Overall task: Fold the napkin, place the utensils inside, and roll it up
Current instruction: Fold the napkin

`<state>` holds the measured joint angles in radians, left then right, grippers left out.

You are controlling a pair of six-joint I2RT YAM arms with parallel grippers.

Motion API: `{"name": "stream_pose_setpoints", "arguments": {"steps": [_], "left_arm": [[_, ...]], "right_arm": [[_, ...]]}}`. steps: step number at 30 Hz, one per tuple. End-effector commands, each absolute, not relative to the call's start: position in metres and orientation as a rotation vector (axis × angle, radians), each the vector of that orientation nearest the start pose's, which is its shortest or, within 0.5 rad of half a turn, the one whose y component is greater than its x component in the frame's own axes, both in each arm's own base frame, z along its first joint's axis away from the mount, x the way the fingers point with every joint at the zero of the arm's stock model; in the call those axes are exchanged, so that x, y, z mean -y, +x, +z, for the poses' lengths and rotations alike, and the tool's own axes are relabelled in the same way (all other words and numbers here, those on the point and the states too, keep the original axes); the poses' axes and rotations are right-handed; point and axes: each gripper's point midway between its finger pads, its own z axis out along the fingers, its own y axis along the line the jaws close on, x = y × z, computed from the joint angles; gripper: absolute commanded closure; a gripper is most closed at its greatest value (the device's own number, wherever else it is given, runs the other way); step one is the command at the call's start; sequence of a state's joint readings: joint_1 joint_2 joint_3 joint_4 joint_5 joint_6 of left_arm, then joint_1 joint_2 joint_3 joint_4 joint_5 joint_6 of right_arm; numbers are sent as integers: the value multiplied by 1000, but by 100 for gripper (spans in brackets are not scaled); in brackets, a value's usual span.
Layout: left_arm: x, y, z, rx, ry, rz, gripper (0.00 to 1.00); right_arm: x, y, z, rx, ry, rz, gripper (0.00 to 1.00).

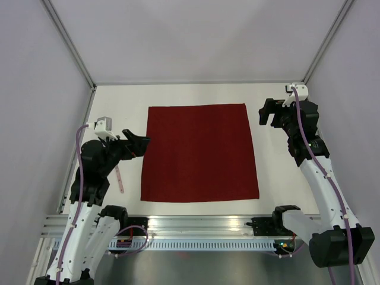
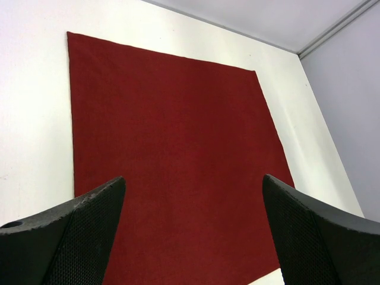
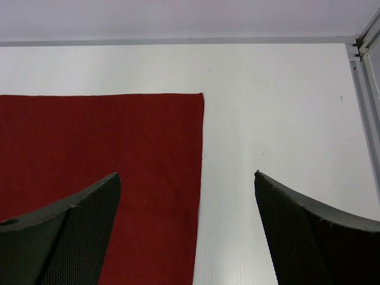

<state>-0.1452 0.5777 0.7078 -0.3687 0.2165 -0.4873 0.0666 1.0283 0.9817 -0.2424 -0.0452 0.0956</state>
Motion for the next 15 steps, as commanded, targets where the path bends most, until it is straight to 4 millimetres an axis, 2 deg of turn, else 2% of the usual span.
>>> {"name": "stream_pose_setpoints", "arguments": {"steps": [1,4,7,10,12,13,14,15], "left_arm": [[99,243,273,-1816,-109,-673,0],[101,244,272,-1826,-100,-679,0],[104,245,279,-1810,-78,-692,0],[110,250,289,-1803,-65,-719,2],[130,254,294,-1827,-24,-774,4],[140,255,298,-1821,1,-787,4],[143,263,298,-1823,-22,-734,4],[177,255,301,-1837,87,-770,4]], "right_arm": [[-35,353,285,-1829,-12,144,2],[-34,352,284,-1835,-22,133,2],[-30,355,282,-1848,-22,104,2],[-21,364,269,-1901,14,35,2],[-14,370,265,-1924,37,-12,2],[-6,374,256,-1951,64,-60,2],[-1,376,253,-1958,81,-91,2],[2,377,251,-1964,91,-111,2]]}}
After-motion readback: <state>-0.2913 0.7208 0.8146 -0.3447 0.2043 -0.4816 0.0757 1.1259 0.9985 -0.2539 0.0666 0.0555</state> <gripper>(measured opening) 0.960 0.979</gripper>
